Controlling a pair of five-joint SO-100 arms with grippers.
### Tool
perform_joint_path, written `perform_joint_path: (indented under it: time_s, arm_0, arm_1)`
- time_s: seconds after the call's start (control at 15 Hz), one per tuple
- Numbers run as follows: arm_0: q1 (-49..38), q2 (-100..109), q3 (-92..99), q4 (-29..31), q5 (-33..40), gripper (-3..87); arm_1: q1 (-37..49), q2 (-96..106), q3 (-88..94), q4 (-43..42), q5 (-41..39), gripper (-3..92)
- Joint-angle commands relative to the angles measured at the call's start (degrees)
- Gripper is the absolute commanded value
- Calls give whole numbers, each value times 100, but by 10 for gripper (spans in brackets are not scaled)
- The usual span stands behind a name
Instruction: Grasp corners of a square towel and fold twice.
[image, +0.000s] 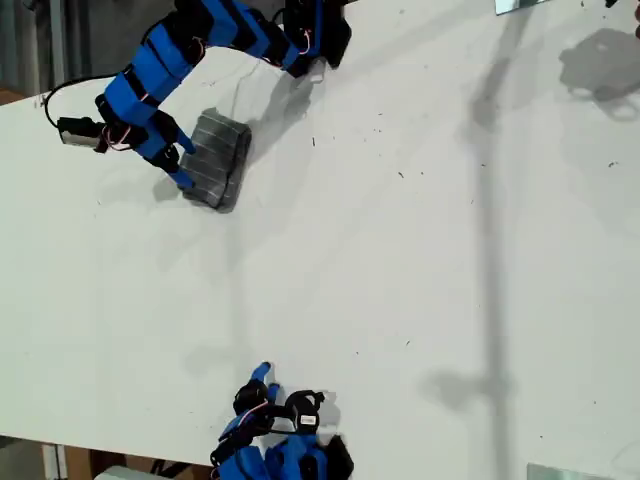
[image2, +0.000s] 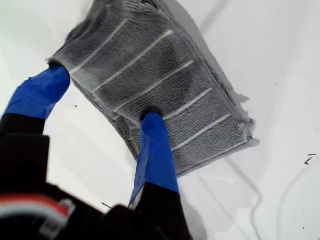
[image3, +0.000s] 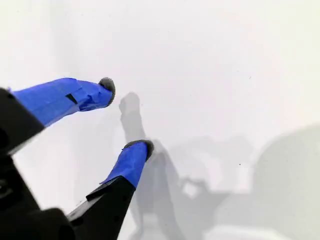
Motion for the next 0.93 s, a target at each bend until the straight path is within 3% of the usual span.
perform_joint_path:
  time_s: [0.0,0.33,0.87]
  arm_0:
    - [35,132,-18,44,-9,194]
    - [35,299,53,70,-18,194]
    - [35,413,105,88,-18,194]
  arm_1:
    - [439,-202,18,-193,18,292]
    - [606,-1239,0,-272,26,284]
    - [-1468,-1705,-457,-26,431,257]
